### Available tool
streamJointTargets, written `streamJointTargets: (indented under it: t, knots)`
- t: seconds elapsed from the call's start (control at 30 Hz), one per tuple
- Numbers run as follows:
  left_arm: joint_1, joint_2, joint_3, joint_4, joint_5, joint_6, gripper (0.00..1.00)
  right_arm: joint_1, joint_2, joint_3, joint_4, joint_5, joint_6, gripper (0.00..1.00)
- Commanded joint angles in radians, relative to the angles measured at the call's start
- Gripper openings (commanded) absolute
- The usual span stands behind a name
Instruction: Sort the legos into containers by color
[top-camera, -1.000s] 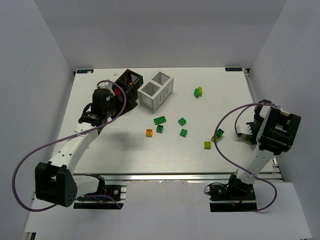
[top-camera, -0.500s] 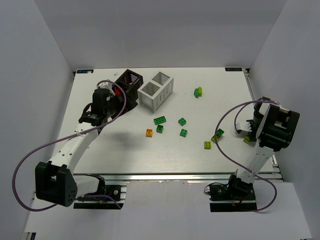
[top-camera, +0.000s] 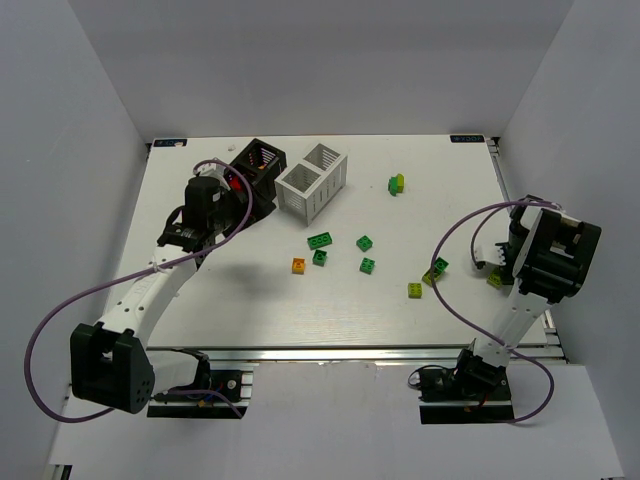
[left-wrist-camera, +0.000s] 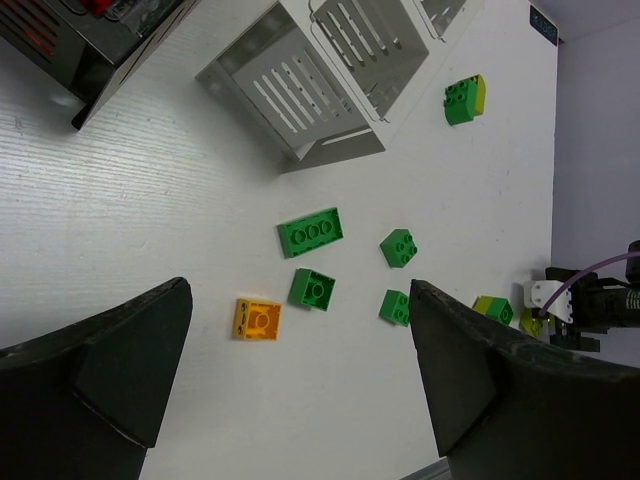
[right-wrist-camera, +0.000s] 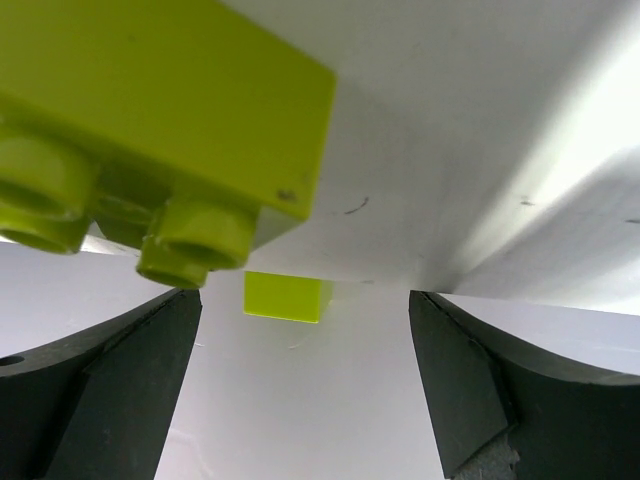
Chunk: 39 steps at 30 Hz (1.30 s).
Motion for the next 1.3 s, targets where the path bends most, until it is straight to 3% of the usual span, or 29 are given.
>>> streamJointTargets:
  t: [0.0,0.83,1.1,1.27]
  knots:
    - [-0.005,-0.001,-0.012,0.027,0.019,-0.007,0.98,-0.013,0.002,0.027,-0.036,0.017,-0.009,0.89]
    - [-0.007,0.022,-0.022,0.054,0.033,-0.024,0.98,-0.068,0.026,-0.019,0.035,0.107,-0.103,0.87]
    - [-0.007,0.023,-0.013,0.051,0.03,-0.027,0.98,-0.072,0.034,-0.041,0.104,0.141,-0.17,0.79]
    - [-0.007,0.019,-0.016,0.051,0.026,-0.03,0.98,-0.072,0.046,-0.027,0.1,0.134,-0.158,0.7]
